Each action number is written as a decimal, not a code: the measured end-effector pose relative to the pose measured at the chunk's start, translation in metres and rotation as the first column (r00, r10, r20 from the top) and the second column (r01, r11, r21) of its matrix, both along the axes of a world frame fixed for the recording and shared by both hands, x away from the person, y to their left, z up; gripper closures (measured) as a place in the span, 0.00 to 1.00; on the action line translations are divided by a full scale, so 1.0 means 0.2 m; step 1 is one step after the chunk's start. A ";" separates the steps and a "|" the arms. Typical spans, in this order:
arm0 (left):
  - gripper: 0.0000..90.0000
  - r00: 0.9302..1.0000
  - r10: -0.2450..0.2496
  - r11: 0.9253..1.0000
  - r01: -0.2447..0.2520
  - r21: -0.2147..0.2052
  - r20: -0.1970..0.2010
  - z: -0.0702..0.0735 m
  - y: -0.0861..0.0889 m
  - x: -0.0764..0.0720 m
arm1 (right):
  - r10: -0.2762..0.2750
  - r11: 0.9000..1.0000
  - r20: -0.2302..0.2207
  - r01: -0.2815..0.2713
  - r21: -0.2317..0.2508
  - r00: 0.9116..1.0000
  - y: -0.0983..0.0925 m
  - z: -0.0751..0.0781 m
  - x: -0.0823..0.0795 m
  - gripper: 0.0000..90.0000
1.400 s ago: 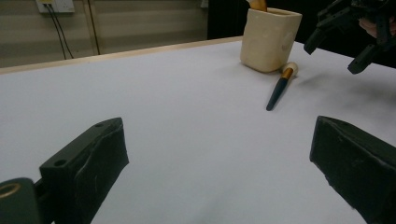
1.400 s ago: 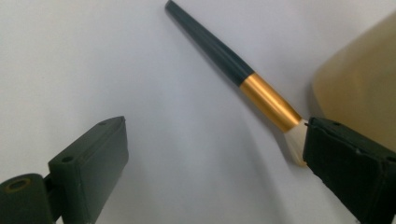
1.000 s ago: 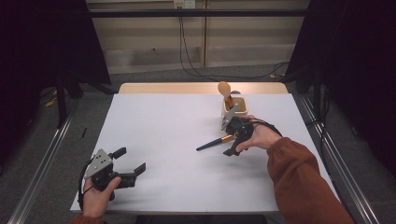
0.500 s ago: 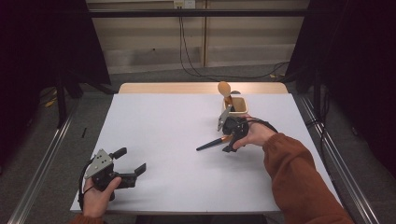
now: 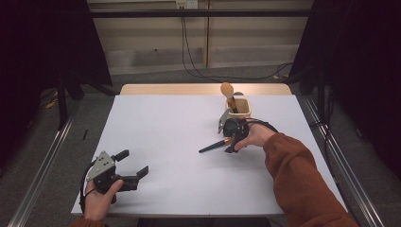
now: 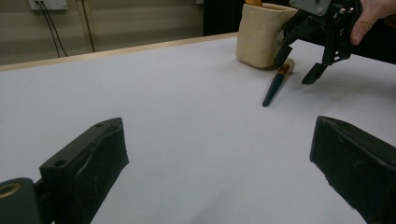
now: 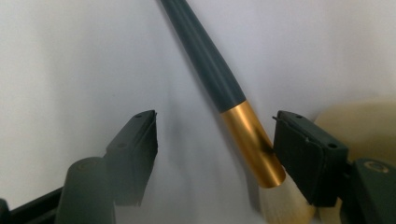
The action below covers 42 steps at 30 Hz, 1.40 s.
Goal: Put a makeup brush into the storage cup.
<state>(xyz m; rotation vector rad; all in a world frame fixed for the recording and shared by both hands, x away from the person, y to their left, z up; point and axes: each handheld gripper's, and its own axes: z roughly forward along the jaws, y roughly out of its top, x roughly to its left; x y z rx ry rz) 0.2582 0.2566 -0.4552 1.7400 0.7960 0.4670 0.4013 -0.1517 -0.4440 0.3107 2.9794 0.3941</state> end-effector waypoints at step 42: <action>0.04 1.000 0.003 1.000 -0.003 0.003 0.000 0.00 0.00 0.00 | -0.049 0.995 -0.166 0.034 -0.090 0.985 -0.03 -0.02 0.05 0.78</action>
